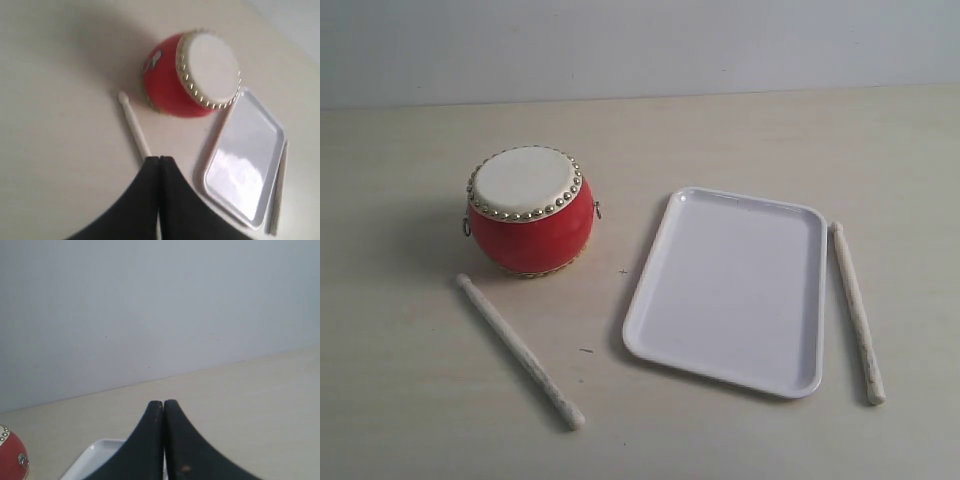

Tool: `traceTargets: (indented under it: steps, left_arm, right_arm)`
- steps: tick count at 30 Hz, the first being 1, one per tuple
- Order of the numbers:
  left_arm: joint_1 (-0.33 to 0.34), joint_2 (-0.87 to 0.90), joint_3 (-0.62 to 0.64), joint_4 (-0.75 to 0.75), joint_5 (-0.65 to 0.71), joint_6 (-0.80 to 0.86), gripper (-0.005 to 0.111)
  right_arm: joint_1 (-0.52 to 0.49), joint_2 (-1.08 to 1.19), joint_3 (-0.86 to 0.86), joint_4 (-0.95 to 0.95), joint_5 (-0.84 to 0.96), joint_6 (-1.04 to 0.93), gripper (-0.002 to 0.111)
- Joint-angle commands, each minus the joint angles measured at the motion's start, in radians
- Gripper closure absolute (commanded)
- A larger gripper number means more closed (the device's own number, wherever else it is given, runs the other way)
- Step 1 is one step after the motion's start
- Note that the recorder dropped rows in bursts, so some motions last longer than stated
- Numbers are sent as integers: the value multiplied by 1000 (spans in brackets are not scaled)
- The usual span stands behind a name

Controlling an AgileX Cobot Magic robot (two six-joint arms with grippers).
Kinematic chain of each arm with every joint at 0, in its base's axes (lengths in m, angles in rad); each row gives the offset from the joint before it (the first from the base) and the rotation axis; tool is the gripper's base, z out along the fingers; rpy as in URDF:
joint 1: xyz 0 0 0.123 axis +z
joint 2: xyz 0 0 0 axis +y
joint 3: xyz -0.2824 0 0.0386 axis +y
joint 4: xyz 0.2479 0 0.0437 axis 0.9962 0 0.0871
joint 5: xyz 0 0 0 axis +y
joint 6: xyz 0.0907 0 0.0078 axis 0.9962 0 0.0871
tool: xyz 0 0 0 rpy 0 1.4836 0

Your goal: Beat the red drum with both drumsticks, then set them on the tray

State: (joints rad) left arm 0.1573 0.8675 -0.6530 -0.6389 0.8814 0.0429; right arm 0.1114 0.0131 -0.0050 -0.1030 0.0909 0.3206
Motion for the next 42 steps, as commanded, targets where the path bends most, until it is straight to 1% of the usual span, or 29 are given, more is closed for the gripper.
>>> traceTargets:
  steps: [1, 4, 6, 7, 8, 10, 13, 14, 16, 17, 19, 22, 25, 27, 31, 33, 35, 37, 40, 42]
  left_arm:
    - [-33, 75, -10, 13, 123, 22, 107]
    - [-106, 82, -10, 150, 128, -89, 107]
    - [-173, 87, -10, 260, 120, -185, 107]
    - [-206, 87, -10, 303, 110, -236, 107]
    - [-236, 87, -10, 360, 96, -326, 107]
    - [-291, 87, -10, 385, 59, -400, 107]
    - [-395, 87, -10, 387, -30, -522, 107]
    - [-450, 87, -10, 403, -75, -578, 107]
    - [-534, 95, -8, 457, -144, -711, 107]
    - [-580, 106, -8, 494, -173, -774, 107]
    - [-658, 141, -12, 587, -188, -874, 107]
    - [-771, 237, -12, 744, -162, -1003, 107]
    - [-865, 344, -12, 822, -159, -1116, 107]
    - [-929, 402, -12, 864, -177, -1232, 107]
    - [-1063, 477, -12, 1020, -237, -1623, 107]
    - [-1110, 503, -12, 1101, -247, -1855, 107]
    - [-1137, 525, -12, 1139, -258, -2029, 107]
    - [-1144, 552, -12, 1152, -299, -2151, 107]
    - [-1144, 595, -12, 1147, -404, -2168, 107]
    - [-1148, 617, -12, 1147, -437, -2163, 107]
  right_arm:
    - [-6, -4, 5, -2, -2, -4, 108]
    - [-6, -4, 5, -2, -2, -4, 108]
    - [-6, -4, 5, -2, -2, -4, 108]
    - [-6, -4, 5, -2, -2, -4, 108]
    - [-6, -4, 5, -2, -2, -4, 108]
    - [-6, -4, 5, -2, -2, -4, 108]
    - [-6, -4, 5, -2, -2, -4, 108]
    - [-6, -4, 5, -2, -2, -4, 108]
    - [-6, -4, 5, -2, -2, -4, 108]
    - [-6, -4, 5, -2, -2, -4, 108]
    - [-6, -4, 5, -2, -2, -4, 108]
    - [-6, -4, 5, -2, -2, -4, 108]
    - [-6, -4, 5, -2, -2, -4, 108]
    - [-6, -4, 5, -2, -2, -4, 108]
    - [-6, -4, 5, -2, -2, -4, 108]
    - [-6, -4, 5, -2, -2, -4, 108]
    - [-6, -4, 5, -2, -2, -4, 108]
    - [-6, -4, 5, -2, -2, -4, 108]
    - [-6, -4, 5, -2, -2, -4, 108]
    - [-6, -4, 5, -2, -2, -4, 108]
